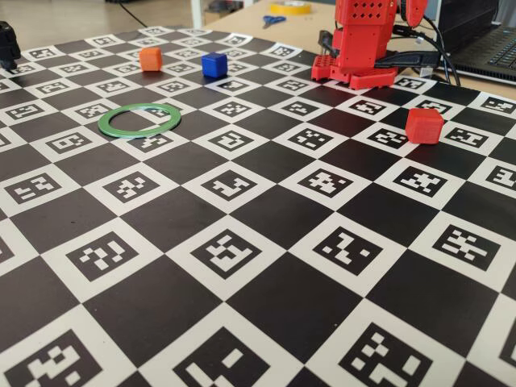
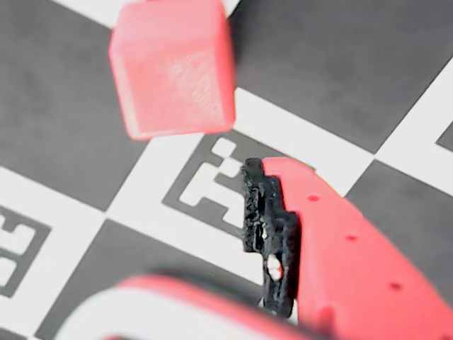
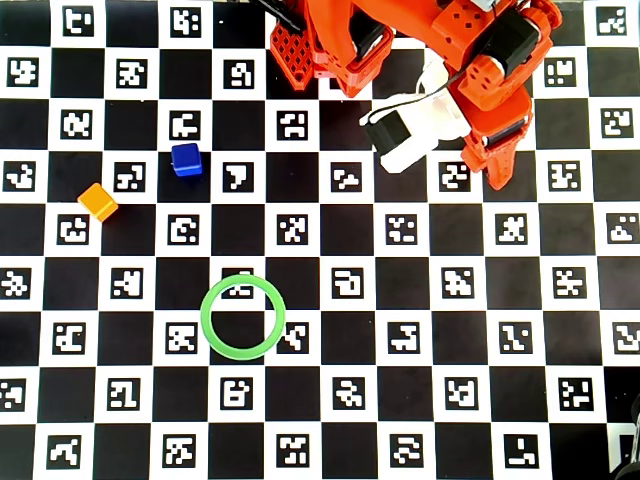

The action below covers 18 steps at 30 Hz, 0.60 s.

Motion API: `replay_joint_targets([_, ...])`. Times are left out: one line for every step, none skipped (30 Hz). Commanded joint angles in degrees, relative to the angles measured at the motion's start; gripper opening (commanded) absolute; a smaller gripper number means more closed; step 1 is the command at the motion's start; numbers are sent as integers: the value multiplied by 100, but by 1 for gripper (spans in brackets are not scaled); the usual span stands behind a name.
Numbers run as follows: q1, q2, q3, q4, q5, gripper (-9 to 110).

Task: Grab the red cube then put it in the green circle then put the blue cube on top and finally the orange cube on top

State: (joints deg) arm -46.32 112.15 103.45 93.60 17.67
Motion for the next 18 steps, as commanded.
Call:
replay_joint_targets([-149, -79, -53, -167, 229, 48])
replay_joint_targets([-193, -167, -44, -185, 316, 48])
replay_joint_targets([-264, -229, -26, -220, 387, 48])
replay_joint_targets([-343, -272, 35, -290, 422, 48])
replay_joint_targets([-422, -299, 105, -360, 457, 48])
replay_joint_targets([-501, -334, 158, -413, 501, 48])
replay_joint_targets([-589, -360, 220, -475, 536, 48])
replay_joint_targets([-668, -387, 264, -519, 642, 47])
replay_joint_targets([-738, -413, 299, -536, 694, 47])
replay_joint_targets([-809, -439, 343, -571, 729, 47])
replay_joint_targets([-861, -475, 404, -615, 765, 46])
replay_joint_targets([-896, -527, 466, -659, 800, 46])
replay_joint_targets([-923, -589, 554, -721, 853, 46])
replay_joint_targets([-932, -642, 659, -809, 879, 45])
replay_joint_targets([-940, -703, 765, -905, 888, 45])
replay_joint_targets([-940, -756, 870, -993, 896, 45])
replay_joint_targets([-940, -800, 993, -1125, 896, 45])
replay_joint_targets([-940, -817, 1107, -1266, 896, 45])
